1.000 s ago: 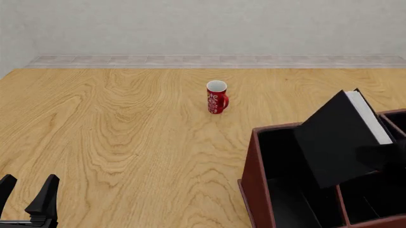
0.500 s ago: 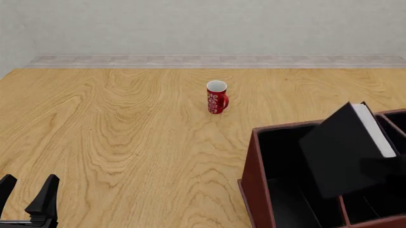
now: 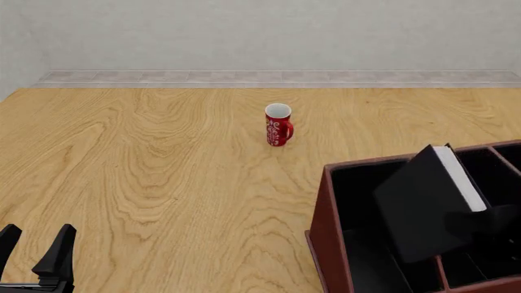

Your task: Pick up the book and place it in the left compartment of the caddy.

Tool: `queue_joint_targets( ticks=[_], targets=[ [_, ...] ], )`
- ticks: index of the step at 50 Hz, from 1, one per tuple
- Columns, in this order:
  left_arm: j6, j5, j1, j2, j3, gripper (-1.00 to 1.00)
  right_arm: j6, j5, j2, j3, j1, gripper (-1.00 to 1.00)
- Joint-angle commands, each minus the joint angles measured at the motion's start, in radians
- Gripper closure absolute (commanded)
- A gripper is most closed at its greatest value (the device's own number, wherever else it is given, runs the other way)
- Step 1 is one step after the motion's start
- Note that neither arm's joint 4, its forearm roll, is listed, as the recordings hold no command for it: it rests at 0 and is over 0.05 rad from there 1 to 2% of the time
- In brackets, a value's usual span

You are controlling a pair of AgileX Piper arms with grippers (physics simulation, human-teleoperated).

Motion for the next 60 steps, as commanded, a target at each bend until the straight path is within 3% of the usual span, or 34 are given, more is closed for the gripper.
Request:
queue_joint_targets(
  ticks=[1, 14, 33, 60],
  targets=[
    [0.000, 0.000, 0.000, 0.000, 0.000, -1.00, 0.009, -0.056, 0.019, 0.038, 0.011, 1.00],
    [0.000, 0.000, 0.000, 0.000, 0.000, -1.00, -0.016, -0.114, 0.038, 0.084, 0.002, 1.00],
    [0.000, 0.000, 0.000, 0.000, 0.000, -1.00, 0.023, -0.180, 0.047, 0.166, 0.044, 1.00],
    [0.000, 0.000, 0.000, 0.000, 0.000, -1.00, 0.009, -0.212, 0.017, 0.240, 0.047, 1.00]
  ],
)
